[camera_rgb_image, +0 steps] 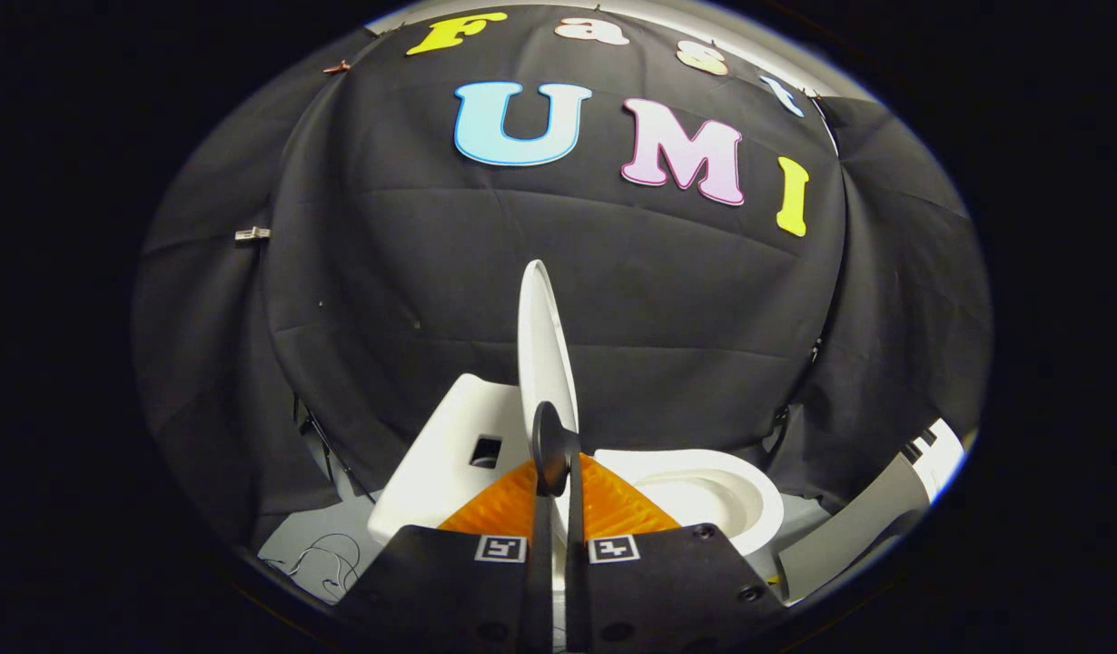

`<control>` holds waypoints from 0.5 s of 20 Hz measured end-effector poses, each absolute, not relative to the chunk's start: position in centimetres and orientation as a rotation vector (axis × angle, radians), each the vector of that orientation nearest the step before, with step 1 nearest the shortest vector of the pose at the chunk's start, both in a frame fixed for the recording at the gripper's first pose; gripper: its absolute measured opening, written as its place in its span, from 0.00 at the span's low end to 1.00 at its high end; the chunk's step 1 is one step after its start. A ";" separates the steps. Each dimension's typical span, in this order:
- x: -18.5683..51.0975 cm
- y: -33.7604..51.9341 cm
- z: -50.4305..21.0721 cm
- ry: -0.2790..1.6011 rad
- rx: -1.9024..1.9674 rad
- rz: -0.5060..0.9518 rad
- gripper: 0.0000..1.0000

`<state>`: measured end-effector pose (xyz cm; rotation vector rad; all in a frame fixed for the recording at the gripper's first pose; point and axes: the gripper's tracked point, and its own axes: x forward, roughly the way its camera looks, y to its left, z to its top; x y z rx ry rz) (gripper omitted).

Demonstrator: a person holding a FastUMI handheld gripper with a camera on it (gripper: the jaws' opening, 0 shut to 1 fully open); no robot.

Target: Open the toilet lid.

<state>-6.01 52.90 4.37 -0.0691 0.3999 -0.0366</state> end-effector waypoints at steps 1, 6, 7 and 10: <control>-5.9 53.1 4.6 0.392 -0.070 -0.027 0.12; -6.2 55.3 5.6 0.367 -0.036 0.088 0.63; -6.5 55.4 4.9 0.381 -0.051 0.100 0.82; -7.2 55.1 6.1 0.364 -0.039 0.128 0.99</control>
